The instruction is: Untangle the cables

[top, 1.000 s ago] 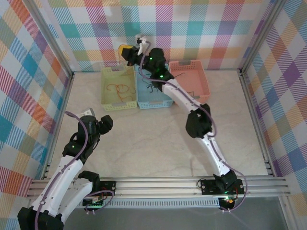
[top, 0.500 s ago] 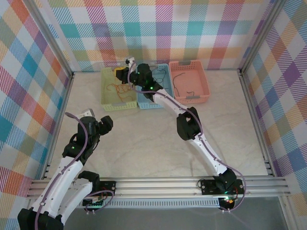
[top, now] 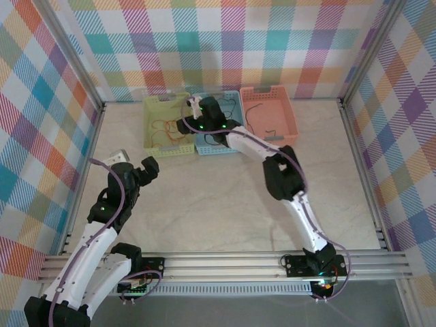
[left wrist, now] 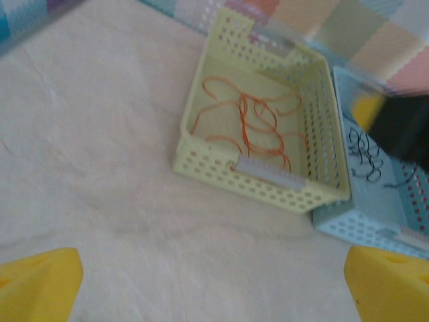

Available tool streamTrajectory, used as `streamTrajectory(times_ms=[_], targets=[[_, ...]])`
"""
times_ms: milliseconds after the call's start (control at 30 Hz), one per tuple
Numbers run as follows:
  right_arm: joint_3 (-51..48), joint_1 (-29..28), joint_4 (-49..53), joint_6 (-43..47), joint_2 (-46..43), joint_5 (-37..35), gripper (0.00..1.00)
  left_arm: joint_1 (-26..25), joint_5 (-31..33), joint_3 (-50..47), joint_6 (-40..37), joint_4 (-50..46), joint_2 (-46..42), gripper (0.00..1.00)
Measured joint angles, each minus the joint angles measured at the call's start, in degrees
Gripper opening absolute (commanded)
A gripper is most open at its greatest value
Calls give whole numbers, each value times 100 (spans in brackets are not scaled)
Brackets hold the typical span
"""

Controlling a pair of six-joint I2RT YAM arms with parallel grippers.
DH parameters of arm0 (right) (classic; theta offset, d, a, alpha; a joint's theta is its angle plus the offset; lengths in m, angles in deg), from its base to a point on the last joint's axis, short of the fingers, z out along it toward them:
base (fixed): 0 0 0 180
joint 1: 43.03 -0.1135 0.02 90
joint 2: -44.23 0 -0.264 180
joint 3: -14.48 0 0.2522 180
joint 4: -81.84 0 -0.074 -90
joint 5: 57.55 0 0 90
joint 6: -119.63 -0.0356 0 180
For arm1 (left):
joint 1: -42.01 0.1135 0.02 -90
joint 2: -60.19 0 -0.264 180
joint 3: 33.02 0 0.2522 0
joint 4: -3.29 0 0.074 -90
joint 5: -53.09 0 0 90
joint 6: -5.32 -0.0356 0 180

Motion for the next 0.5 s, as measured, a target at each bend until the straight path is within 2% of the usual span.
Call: streamTrajectory(times_ms=[67, 133, 267, 400, 500], targets=[[-1576, 0, -424, 232, -1211, -225, 77, 0, 146, -42, -177, 402, 144, 100], [-2734, 0, -785, 487, -2264, -452, 80, 0, 352, -153, -299, 839, 369, 100], [-4555, 42, -1314, 984, -4122, -1078, 85, 9, 535, -557, -726, 1755, 979, 100], [-6155, 238, -1620, 1198, -5458, -1552, 88, 13, 291, -682, -1362, 2168, 1598, 100], [-7291, 592, -1714, 1244, -6253, -1891, 92, 17, 140, -820, -1915, 2830, 1919, 100]])
